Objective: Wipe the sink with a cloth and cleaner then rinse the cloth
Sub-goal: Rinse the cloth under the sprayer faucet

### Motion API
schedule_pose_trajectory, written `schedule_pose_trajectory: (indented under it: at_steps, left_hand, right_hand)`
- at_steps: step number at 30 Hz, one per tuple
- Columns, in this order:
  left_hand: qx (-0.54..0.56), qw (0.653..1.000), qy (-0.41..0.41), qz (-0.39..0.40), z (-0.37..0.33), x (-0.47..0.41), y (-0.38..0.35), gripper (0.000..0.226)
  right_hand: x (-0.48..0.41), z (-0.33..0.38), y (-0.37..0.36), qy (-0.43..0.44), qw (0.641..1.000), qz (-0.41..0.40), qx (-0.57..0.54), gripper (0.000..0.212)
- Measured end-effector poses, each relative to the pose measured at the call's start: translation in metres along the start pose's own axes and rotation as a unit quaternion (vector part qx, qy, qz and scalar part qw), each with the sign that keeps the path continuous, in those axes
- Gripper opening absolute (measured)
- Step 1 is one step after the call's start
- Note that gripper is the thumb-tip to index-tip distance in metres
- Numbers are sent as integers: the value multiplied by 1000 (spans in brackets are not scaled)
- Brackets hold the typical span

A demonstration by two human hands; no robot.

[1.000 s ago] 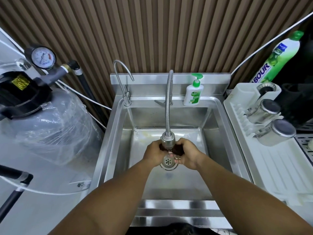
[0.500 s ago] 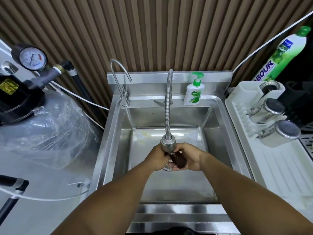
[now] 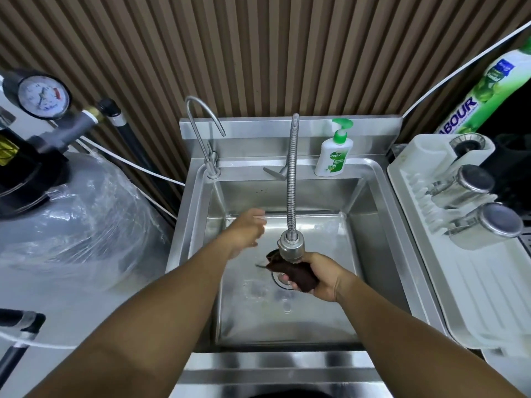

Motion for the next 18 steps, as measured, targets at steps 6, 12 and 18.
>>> schedule_pose_trajectory:
  at_steps: [6,12,18]
  left_hand:
    - [262,963,47,-50,-85,-50,6,15]
    - [296,953,43,-54,-111,-74,-5,4]
    - [103,986,-52,-116,-102,-76,-12,19]
  right_hand:
    - [10,-1,2,24,999,2,-39,41]
    - [14,-3,3,34,999,3,-36,42]
    - [13,2,-2,37,999,8,-8,40]
Point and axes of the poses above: each hand's wrist, its own x-axis away from the middle knuckle, its own y-axis out of the back of the hand, z = x × y, the point moved 1 cm from there along -x, towards the middle knuckle, and after that the axes turned 3 degrees about y, right-handed, at the moved point
